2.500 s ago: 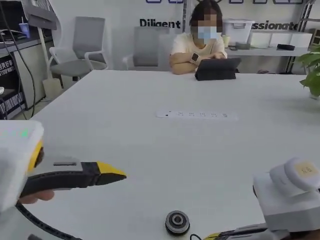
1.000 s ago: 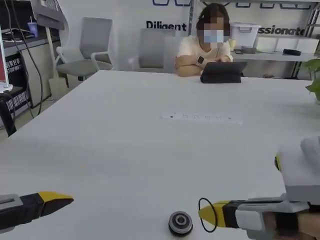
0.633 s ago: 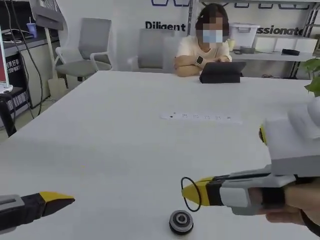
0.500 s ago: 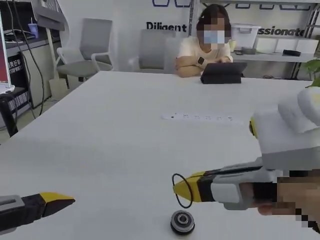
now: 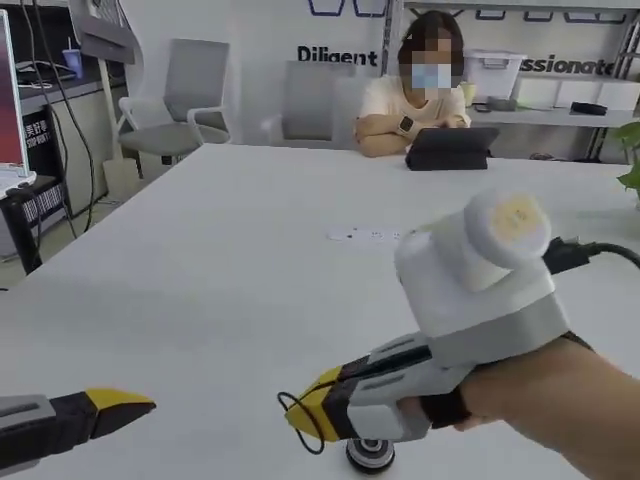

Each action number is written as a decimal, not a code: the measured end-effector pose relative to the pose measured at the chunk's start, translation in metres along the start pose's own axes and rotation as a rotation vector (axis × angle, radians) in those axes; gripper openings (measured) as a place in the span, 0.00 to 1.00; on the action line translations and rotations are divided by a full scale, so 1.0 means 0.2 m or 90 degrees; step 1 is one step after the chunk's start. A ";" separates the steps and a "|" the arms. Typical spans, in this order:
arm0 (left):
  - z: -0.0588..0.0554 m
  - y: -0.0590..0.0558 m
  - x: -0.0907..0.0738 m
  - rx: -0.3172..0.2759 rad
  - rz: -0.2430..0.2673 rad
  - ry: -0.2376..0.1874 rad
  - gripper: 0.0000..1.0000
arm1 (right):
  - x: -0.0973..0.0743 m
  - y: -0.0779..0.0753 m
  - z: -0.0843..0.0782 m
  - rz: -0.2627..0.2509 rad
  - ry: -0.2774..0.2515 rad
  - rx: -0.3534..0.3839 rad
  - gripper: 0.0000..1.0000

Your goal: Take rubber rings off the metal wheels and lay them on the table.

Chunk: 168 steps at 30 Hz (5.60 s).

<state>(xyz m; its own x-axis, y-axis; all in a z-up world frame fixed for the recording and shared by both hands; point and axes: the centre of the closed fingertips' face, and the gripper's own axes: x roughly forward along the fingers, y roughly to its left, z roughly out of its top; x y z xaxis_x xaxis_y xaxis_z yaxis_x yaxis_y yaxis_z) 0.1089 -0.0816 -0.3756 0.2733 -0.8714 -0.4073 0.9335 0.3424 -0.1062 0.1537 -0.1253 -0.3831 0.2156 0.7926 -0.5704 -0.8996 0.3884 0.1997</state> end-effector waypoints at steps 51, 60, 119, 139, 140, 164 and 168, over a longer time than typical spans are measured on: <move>-0.05 0.01 0.00 -0.024 0.003 0.018 0.97 | 0.29 -0.11 -0.36 -0.044 0.158 0.037 0.01; -0.04 0.01 0.00 -0.027 0.004 0.016 0.97 | 0.26 -0.12 -0.35 -0.049 0.144 0.051 0.02; 0.23 0.10 0.04 0.036 0.011 -0.020 0.97 | -0.20 -0.45 -0.22 -0.118 -0.082 0.087 0.29; 0.49 0.14 0.30 0.140 -0.034 -0.025 0.93 | -0.12 -0.44 -0.52 -0.103 0.040 0.036 0.34; 0.50 0.15 0.31 0.141 -0.034 -0.026 0.92 | -0.12 -0.45 -0.53 -0.107 0.046 0.035 0.34; 0.41 0.27 0.76 0.207 -0.038 -0.016 0.47 | -0.09 -0.46 -0.54 -0.108 0.034 0.042 0.32; 0.34 0.29 0.77 0.182 -0.032 -0.014 0.44 | -0.09 -0.46 -0.54 -0.109 0.033 0.043 0.32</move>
<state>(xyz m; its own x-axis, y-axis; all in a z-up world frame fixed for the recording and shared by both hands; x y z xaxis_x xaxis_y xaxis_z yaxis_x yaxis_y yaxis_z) 0.2211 -0.2203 -0.3832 0.2274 -0.8935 -0.3872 0.9726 0.1887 0.1357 0.1908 -0.2260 -0.4757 0.3414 0.6883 -0.6401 -0.8234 0.5474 0.1494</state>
